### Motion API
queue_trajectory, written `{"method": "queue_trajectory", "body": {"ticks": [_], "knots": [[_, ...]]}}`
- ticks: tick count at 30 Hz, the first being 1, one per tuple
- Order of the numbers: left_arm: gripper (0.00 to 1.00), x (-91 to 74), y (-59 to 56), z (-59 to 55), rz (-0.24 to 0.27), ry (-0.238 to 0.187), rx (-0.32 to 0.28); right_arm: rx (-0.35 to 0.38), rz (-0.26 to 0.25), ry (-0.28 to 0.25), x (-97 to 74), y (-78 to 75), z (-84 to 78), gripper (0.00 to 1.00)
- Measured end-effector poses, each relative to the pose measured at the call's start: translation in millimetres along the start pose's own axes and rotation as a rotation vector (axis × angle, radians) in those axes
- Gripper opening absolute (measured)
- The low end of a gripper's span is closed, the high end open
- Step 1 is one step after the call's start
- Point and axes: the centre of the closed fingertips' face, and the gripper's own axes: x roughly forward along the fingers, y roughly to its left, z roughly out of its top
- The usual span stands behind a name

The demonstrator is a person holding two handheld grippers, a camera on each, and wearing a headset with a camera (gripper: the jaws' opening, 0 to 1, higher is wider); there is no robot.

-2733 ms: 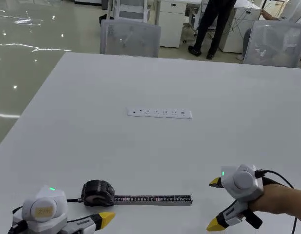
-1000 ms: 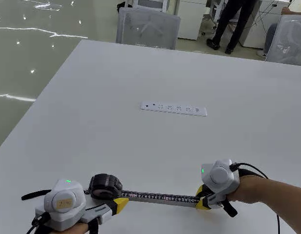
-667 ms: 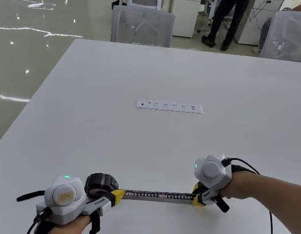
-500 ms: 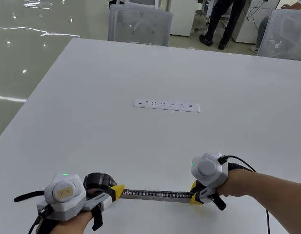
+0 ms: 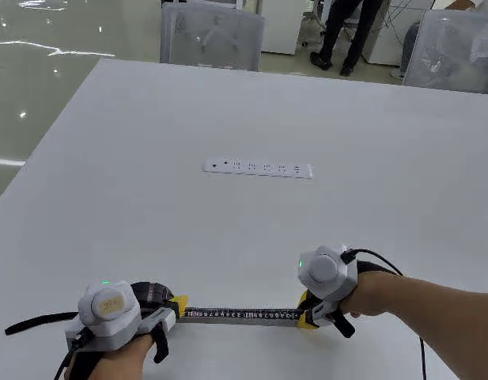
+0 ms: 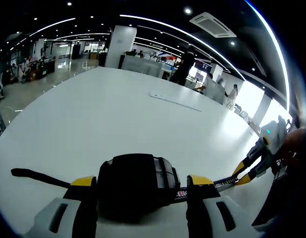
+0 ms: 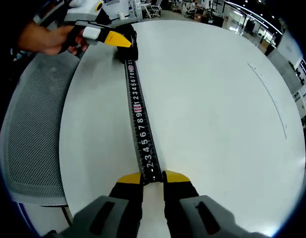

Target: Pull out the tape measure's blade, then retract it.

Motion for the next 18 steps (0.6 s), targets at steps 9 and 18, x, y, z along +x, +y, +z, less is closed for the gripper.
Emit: {"method": "queue_trajectory", "body": {"ticks": [9,18], "knots": [[0.65,2.7,4.2,-6.3,0.011,0.054,0.056,0.010,0.000,-0.010,-1.1,1.1,0.6,0.14],[0.63,3.1,5.2,-7.2,0.029,0.046,0.084,0.002,-0.009,-0.028,-1.6,1.5,0.8,0.14]]}}
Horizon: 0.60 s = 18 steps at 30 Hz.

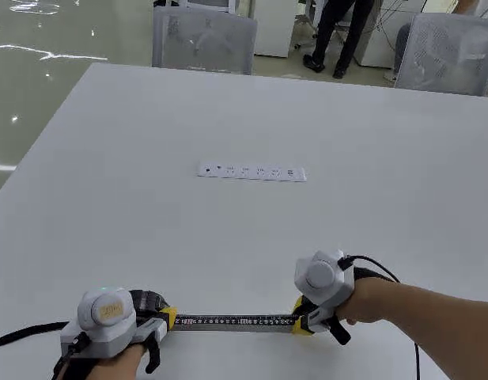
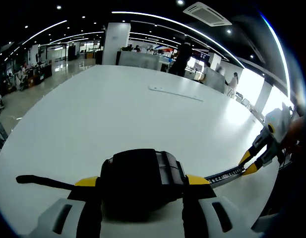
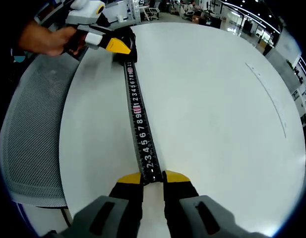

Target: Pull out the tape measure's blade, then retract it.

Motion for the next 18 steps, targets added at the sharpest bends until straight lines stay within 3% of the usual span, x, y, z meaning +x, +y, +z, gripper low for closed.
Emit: {"method": "queue_trajectory", "body": {"ticks": [5,12,18], "knots": [[0.61,0.5,0.4,0.4,0.001,0.007,0.003,-0.025,-0.004,-0.015,-0.5,0.8,0.8,0.14],[0.62,1.2,0.7,-0.1,-0.004,0.016,-0.014,0.015,0.006,-0.028,0.8,0.2,0.4,0.13],[0.65,1.3,0.1,1.3,-0.008,-0.009,-0.009,0.003,0.016,-0.014,1.6,0.9,1.9,0.13]]}}
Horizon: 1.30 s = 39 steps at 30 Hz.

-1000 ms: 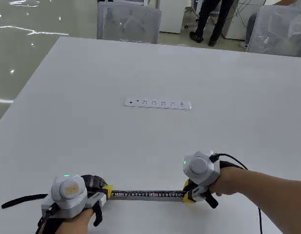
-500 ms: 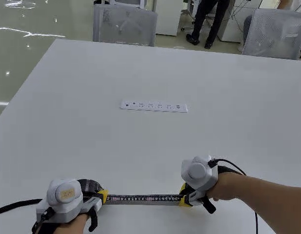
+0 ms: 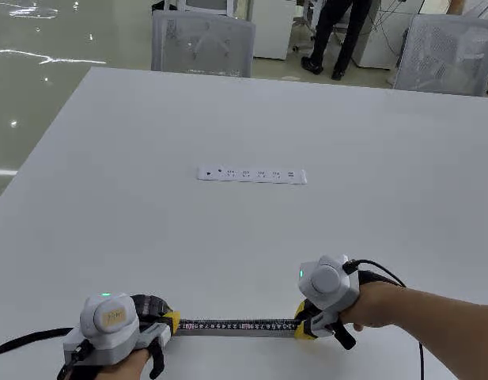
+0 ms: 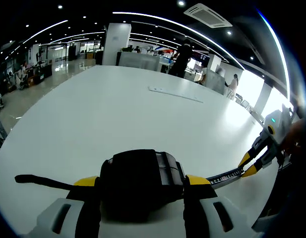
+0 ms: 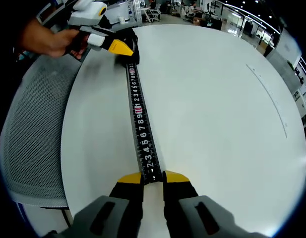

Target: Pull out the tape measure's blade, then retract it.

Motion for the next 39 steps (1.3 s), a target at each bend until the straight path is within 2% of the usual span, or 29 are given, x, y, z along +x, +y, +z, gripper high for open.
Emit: {"method": "queue_trajectory", "body": {"ticks": [2,5,6,7,8,9,13,18,26,29,38,39], "knots": [[0.66,0.3,-0.3,1.0,0.002,-0.005,-0.009,0.000,0.001,-0.001,-1.2,1.2,0.7,0.13],[0.73,3.7,-3.8,5.5,-0.011,-0.007,-0.081,0.002,0.001,-0.002,-0.2,-0.1,0.2,0.13],[0.73,4.5,-2.4,5.9,-0.004,-0.003,-0.087,0.000,0.001,-0.002,0.5,-0.7,-0.2,0.13],[0.69,3.2,9.2,0.8,0.059,0.032,-0.047,-0.002,0.001,0.000,0.8,-1.1,-0.5,0.13],[0.67,5.9,-0.9,3.4,0.011,0.020,-0.079,-0.006,0.004,0.002,-0.5,0.5,-0.1,0.13],[0.67,6.2,1.2,4.1,0.024,0.022,-0.057,-0.004,0.002,0.001,-0.9,0.6,0.2,0.13],[0.65,4.7,0.2,2.1,0.031,0.023,-0.036,-0.001,0.003,-0.004,-0.7,-0.6,-0.6,0.13],[0.63,5.2,1.0,2.4,0.023,0.025,-0.002,0.003,0.006,-0.002,-0.6,-0.9,-1.1,0.14],[0.63,4.0,3.0,2.8,-0.002,0.031,-0.063,0.008,-0.004,-0.010,-1.1,-3.6,0.9,0.13],[0.63,3.1,2.3,2.6,-0.014,0.028,-0.067,0.011,0.002,-0.023,-0.9,-2.3,5.5,0.13],[0.63,2.4,1.6,2.8,-0.028,0.025,-0.055,0.014,0.011,-0.016,2.9,-0.6,7.9,0.13],[0.63,2.3,1.7,3.0,-0.033,0.026,-0.055,0.014,0.012,-0.022,3.7,0.7,12.2,0.13]]}}
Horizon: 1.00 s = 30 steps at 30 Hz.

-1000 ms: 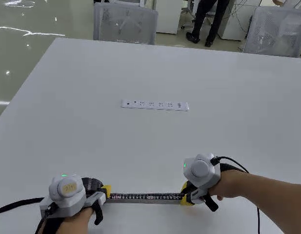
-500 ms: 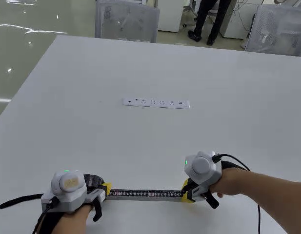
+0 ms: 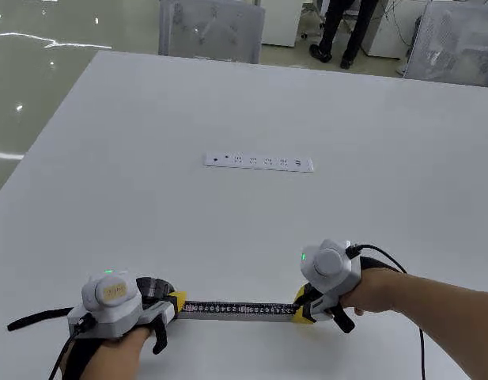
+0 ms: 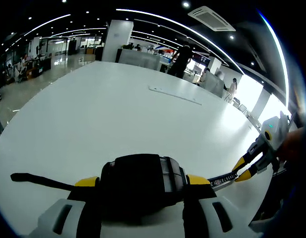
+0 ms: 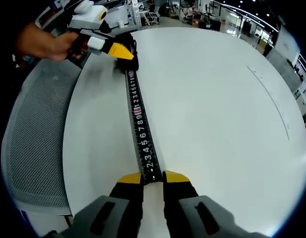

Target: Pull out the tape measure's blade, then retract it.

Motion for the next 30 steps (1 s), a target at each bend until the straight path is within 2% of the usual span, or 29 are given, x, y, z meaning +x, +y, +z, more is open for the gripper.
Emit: {"method": "queue_trajectory", "body": {"ticks": [3,6,15,18,30], "knots": [[0.63,-0.5,0.3,0.5,-0.015,0.002,0.000,0.001,0.005,-0.018,2.5,4.1,12.7,0.13],[0.63,-0.6,0.0,1.0,-0.018,0.004,-0.001,0.004,0.006,-0.024,3.6,6.3,18.5,0.13],[0.63,-1.4,0.0,0.7,-0.032,0.004,0.007,0.006,0.001,-0.020,7.2,9.0,21.7,0.13],[0.63,-1.3,0.4,1.5,-0.036,0.002,0.001,0.024,0.009,-0.049,6.6,11.2,28.1,0.13],[0.63,-2.3,0.2,0.3,-0.044,0.008,0.009,0.019,0.020,-0.064,12.2,18.2,39.7,0.13]]}}
